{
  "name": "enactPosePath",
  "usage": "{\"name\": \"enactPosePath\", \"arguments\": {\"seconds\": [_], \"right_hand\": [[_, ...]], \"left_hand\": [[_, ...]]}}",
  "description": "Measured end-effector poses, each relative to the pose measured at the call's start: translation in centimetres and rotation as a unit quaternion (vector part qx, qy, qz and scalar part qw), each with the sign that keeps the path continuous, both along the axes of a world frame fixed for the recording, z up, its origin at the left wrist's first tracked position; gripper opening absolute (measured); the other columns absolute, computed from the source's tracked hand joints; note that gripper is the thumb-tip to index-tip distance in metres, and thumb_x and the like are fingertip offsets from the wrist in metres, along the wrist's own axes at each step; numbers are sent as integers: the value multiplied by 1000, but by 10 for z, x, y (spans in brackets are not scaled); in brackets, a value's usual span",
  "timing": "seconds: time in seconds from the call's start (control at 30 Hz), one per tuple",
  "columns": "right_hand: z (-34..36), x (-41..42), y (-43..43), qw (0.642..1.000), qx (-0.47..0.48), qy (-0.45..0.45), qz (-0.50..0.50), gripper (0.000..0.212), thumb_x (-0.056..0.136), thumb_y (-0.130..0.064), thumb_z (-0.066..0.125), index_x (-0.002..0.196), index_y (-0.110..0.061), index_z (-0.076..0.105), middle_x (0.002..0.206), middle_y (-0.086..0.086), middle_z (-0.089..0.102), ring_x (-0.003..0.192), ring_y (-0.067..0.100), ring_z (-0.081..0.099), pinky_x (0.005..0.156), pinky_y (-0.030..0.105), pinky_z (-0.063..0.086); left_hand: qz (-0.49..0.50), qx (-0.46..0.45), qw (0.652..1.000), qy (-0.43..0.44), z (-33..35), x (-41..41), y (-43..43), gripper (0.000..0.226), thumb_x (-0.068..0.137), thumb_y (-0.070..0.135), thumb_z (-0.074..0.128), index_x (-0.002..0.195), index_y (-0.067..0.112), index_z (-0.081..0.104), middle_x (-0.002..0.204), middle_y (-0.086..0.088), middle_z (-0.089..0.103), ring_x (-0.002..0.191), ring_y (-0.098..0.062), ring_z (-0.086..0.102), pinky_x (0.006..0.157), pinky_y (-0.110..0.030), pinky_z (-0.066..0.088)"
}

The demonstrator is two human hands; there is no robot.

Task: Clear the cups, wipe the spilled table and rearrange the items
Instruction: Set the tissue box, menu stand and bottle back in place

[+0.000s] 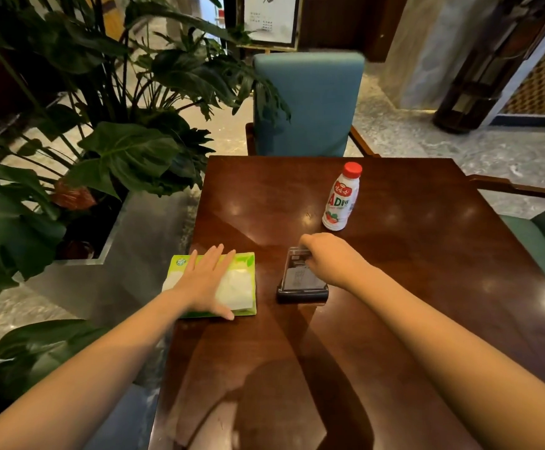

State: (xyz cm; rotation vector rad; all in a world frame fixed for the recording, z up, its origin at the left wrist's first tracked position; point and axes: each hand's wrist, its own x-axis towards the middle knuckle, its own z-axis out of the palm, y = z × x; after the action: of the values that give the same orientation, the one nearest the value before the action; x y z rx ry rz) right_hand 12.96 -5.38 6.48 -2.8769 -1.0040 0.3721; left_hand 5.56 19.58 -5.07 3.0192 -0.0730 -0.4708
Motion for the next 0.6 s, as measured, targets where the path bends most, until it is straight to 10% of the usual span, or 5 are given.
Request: {"name": "enactPosePath", "arguments": {"seconds": [0.3,0.6], "right_hand": [[30,48,-40,986,141,11,-85,53,87,-40,59,132,-14,48,133,9,57,116,25,57,94,36,47],[-35,108,-76,937,194,63,-282,82,81,-41,68,143,-6,28,149,16,38,132,33,43,102,43,40]], "left_hand": [[6,-42,995,-88,1,16,-18,73,90,62,21,147,27,-7,158,3,-11,144,-15,-15,115,-45,-10],[44,-1,995,-92,-10,17,-26,107,60,78,-26,148,23,0,159,2,-3,146,-17,-7,116,-46,-5]]}}
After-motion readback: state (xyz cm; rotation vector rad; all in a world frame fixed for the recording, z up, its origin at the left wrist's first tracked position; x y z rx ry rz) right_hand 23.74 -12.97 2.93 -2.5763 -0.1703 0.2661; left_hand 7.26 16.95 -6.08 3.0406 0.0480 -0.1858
